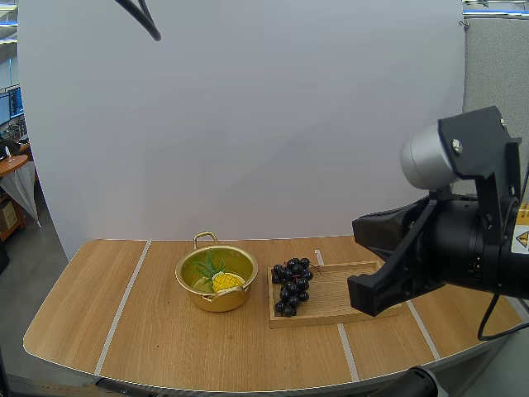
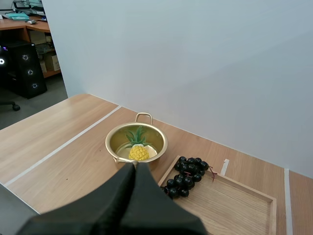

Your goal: Open the pot, put the pineapple inside, and close it

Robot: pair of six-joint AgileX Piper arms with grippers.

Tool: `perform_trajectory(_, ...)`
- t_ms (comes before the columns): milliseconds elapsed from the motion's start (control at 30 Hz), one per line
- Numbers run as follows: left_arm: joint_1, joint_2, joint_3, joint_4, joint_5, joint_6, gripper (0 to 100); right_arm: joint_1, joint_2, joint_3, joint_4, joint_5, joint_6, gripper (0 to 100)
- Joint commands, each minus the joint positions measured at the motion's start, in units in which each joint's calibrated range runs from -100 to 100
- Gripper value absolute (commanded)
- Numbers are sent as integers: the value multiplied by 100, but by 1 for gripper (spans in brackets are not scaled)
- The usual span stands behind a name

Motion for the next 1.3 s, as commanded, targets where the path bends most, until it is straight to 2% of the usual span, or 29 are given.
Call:
perform_trajectory(0, -20, -10, -43, 31, -148, -64, 0, -29, -116, 10, 9, 0, 18, 0)
perform_trajectory(800, -20, -10, -43, -87, -131, -77, 0, -29, -116, 10, -93, 0, 18, 0)
perform_trajectory(867, -20, -41, -43, -87, 317, -77, 0, -29, -116, 10, -162, 0, 18, 0)
perform_trajectory(1033, -20, -54, -43, -87, 2520, -77, 0, -29, -160, 10, -254, 0, 18, 0)
perform_trajectory(1267, -20, 36, 94, 10, 2520, -147, 0, -29, -162, 10, -268, 0, 18, 0)
